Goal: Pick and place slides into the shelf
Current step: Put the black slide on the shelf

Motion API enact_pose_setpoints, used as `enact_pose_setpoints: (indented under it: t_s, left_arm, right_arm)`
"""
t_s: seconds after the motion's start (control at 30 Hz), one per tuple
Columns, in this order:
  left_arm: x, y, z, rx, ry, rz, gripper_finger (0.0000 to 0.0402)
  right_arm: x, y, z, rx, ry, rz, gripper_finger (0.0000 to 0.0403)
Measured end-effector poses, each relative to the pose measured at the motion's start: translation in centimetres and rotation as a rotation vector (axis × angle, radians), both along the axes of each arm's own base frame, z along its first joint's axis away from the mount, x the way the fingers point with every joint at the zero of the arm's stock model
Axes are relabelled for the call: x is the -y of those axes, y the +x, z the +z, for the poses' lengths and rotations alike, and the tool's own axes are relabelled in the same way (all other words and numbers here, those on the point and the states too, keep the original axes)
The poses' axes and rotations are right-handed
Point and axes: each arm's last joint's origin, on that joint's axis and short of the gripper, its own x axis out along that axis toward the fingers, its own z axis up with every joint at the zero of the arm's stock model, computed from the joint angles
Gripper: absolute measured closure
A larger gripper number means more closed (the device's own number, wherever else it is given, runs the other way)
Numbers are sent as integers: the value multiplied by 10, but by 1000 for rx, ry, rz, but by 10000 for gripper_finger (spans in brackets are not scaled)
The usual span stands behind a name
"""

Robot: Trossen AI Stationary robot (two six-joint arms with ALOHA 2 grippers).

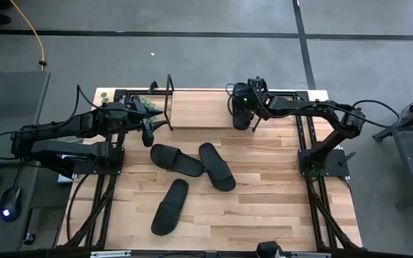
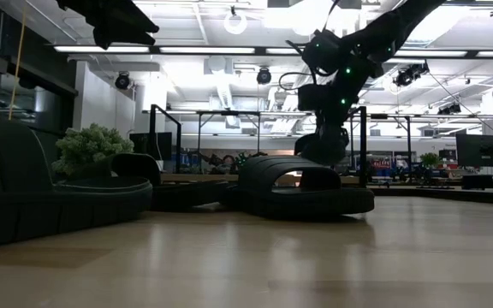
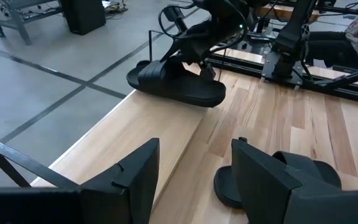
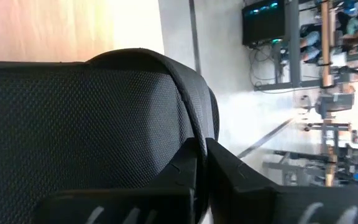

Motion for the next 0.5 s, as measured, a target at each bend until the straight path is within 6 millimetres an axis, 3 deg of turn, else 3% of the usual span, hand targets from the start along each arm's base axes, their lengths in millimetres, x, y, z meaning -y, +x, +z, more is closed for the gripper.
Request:
enact_pose_setpoints:
  t_s: [0.5]
  left_arm:
    - [0,0,0,1,-1,-1,218]
  right_arm:
    - [-3,-5,-6,-65,47,-14,403]
